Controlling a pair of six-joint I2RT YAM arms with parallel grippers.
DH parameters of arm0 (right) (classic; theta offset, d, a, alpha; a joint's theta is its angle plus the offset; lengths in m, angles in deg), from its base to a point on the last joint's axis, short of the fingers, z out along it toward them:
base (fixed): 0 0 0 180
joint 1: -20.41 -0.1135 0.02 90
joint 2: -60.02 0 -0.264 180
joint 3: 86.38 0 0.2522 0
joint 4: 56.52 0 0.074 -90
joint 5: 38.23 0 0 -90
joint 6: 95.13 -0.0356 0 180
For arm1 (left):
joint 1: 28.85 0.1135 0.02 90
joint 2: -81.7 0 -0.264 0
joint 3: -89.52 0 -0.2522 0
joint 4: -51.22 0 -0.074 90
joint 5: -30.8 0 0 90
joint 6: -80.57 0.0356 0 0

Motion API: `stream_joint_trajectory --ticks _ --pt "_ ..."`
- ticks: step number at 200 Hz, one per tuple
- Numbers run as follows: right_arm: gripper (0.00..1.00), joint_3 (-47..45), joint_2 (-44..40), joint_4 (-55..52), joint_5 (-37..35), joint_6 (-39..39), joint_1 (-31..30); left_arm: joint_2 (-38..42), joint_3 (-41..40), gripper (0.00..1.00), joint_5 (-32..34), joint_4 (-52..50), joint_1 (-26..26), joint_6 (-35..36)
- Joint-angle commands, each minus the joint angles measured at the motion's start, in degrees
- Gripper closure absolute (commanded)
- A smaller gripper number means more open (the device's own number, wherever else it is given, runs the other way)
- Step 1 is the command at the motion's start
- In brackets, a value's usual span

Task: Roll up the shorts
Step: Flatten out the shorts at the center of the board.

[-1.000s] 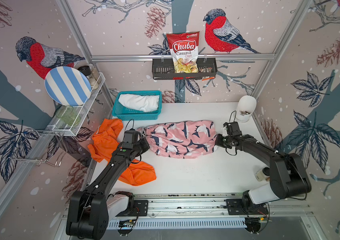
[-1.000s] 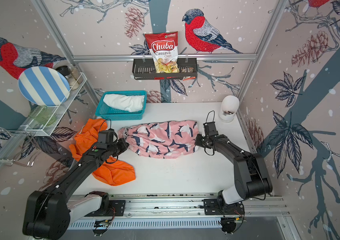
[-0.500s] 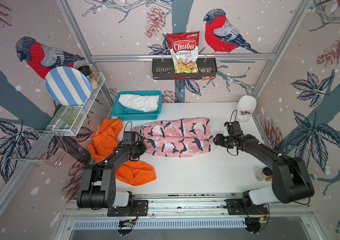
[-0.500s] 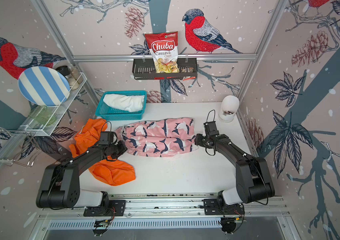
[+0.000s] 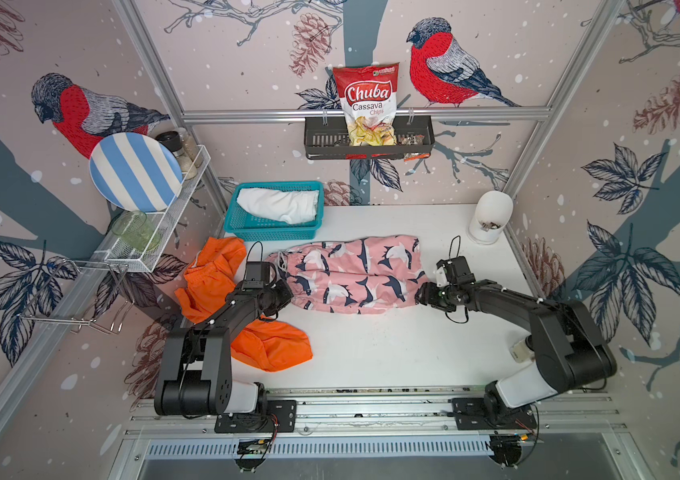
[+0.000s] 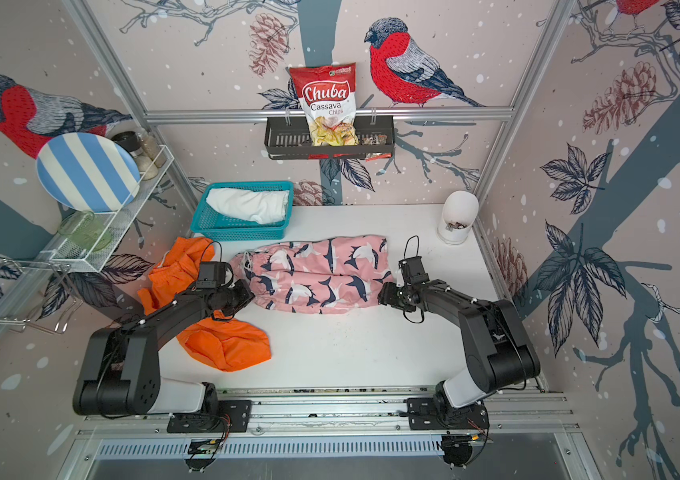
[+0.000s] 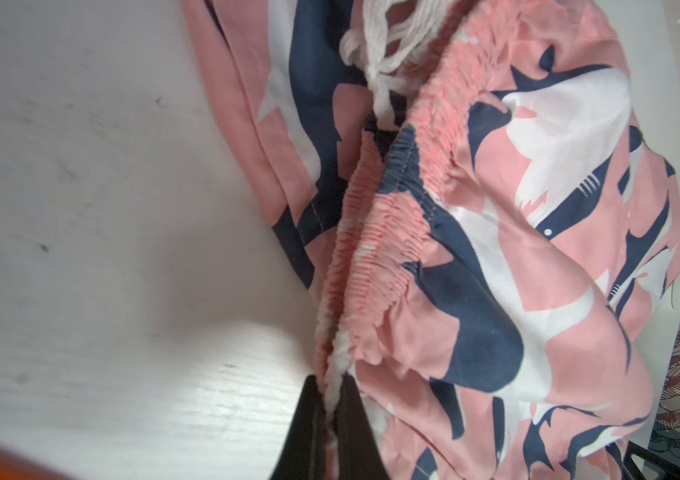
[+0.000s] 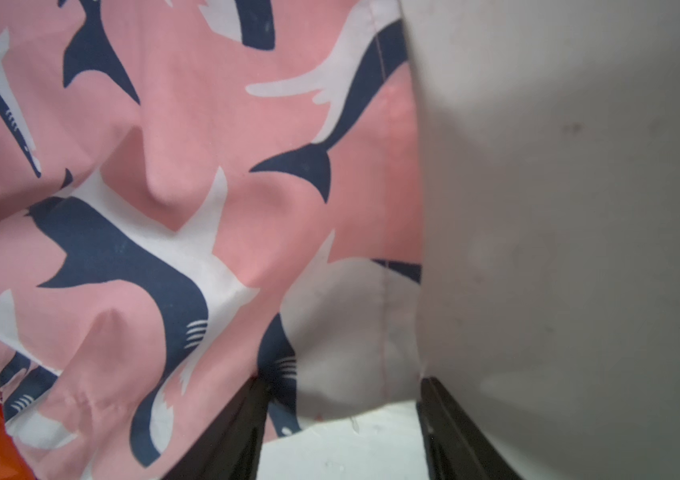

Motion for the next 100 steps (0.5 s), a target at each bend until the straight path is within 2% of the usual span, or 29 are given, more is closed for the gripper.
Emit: stream_joint_trajectory --ticks 1,13,42,63,79,100 --pt "0.78 2.8 1.6 4.1 2.0 -1.2 0.2 1.5 1.6 1.0 -0.8 0.3 0.3 0.3" --pt "1.0 4.8 -0.7 1.4 -0.8 -1.2 0.2 3.3 3.3 1.0 -0.7 -1.6 0.3 0.4" --pt "1.0 12.2 -12.2 -13.2 -9.6 1.3 -0.3 11.8 8.7 1.0 0.8 -8.5 0.3 0.5" --pt "1.0 16.5 -17.9 -20.9 -11.6 3.1 -0.4 15.7 10.3 1.0 3.0 -10.7 0.4 0.9" --pt "1.0 17.6 -17.5 -20.5 -10.6 3.7 -0.5 13.5 10.2 1.0 3.9 -11.3 0.3 2.2" --pt "1.0 19.3 -11.0 -17.1 -8.5 3.8 -0.2 5.3 10.1 1.0 3.0 -10.4 0.4 4.2"
